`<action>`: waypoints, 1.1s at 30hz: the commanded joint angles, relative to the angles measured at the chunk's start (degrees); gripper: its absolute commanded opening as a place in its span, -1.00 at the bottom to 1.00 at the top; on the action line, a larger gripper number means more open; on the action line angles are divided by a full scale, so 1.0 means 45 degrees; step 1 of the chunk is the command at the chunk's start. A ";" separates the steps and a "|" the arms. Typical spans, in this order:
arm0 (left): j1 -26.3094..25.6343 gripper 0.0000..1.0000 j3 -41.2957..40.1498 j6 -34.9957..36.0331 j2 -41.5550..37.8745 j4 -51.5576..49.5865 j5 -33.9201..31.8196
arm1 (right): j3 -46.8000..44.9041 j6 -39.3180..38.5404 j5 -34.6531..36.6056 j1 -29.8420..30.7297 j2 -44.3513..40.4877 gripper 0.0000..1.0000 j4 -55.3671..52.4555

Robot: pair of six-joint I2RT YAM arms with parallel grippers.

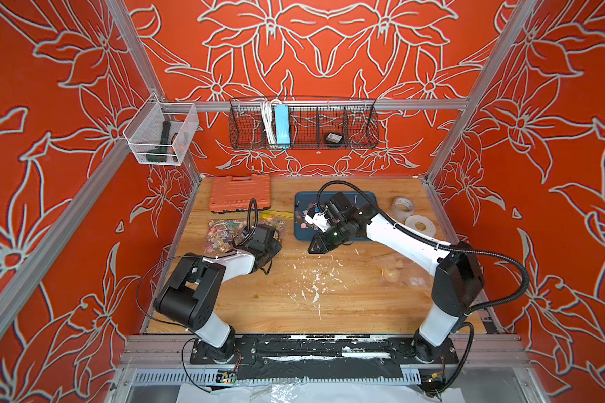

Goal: Pour candies out of the ziploc bag
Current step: Move the ziploc bag to the center of the board.

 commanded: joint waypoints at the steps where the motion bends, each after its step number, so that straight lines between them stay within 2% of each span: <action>1: 0.0074 -0.54 -0.0017 -0.0029 0.0299 -0.0116 -0.0252 | -0.0212 -0.0194 0.0048 0.0078 0.0073 -0.38 -0.0248; 2: 0.0069 -0.63 -0.0107 -0.0010 0.0246 -0.0152 -0.0221 | -0.0222 -0.0196 0.0033 0.0077 0.0081 -0.38 -0.0241; 6: 0.0069 -0.76 -0.0643 -0.0018 -0.0370 -0.0371 -0.0245 | -0.0247 -0.0185 -0.0011 0.0084 0.0071 -0.39 -0.0241; 16: 0.0069 -0.78 -0.2009 0.0112 -0.3193 -0.1843 -0.0503 | -0.0316 -0.0132 -0.0204 0.0137 -0.0085 -0.40 -0.0145; 25: 0.0069 -0.78 -0.3386 -0.0052 -0.6563 -0.4393 -0.0447 | -0.0442 -0.0049 -0.0380 0.0290 -0.0192 -0.41 0.0022; 27: 0.0069 -0.68 -0.3629 -0.0134 -0.7367 -0.4960 -0.0445 | -0.0481 -0.0029 -0.0402 0.0329 -0.0235 -0.41 0.0062; 30: 0.0079 -0.18 -0.3519 0.0110 -0.8442 -0.5634 -0.0621 | -0.0500 -0.0037 -0.0402 0.0351 -0.0275 -0.41 0.0053; 33: 0.0069 0.18 -0.2302 0.1017 -0.8331 -0.6241 -0.1115 | -0.0557 -0.0053 -0.0281 0.0352 -0.0329 -0.41 0.0015</action>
